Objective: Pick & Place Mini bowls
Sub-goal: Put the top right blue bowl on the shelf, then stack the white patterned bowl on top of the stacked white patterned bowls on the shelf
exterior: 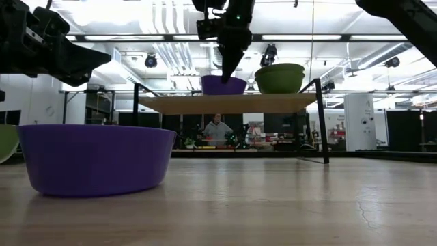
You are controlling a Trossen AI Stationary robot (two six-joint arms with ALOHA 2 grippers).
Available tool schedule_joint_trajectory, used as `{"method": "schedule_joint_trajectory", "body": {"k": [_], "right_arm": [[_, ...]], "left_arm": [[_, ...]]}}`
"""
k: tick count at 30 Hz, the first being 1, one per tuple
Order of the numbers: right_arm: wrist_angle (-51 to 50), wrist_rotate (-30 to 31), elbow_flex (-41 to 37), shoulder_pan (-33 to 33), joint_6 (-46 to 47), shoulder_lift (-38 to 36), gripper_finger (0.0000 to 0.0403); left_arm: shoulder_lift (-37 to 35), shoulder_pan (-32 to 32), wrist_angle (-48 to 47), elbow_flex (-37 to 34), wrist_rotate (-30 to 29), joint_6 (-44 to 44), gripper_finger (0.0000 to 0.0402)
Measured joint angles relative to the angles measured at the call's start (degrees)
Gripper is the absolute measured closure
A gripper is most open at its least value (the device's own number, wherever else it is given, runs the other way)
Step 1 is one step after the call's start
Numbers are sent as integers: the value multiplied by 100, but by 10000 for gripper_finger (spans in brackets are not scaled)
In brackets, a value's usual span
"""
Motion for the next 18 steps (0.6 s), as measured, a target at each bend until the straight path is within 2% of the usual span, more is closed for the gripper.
{"method": "schedule_joint_trajectory", "body": {"k": [10, 18], "right_arm": [[12, 196, 3, 2, 17, 0, 338], [-15, 495, 437, 204, 12, -91, 311]], "left_arm": [[0, 0, 0, 0, 0, 0, 401], [0, 0, -2, 0, 0, 0, 401]]}}
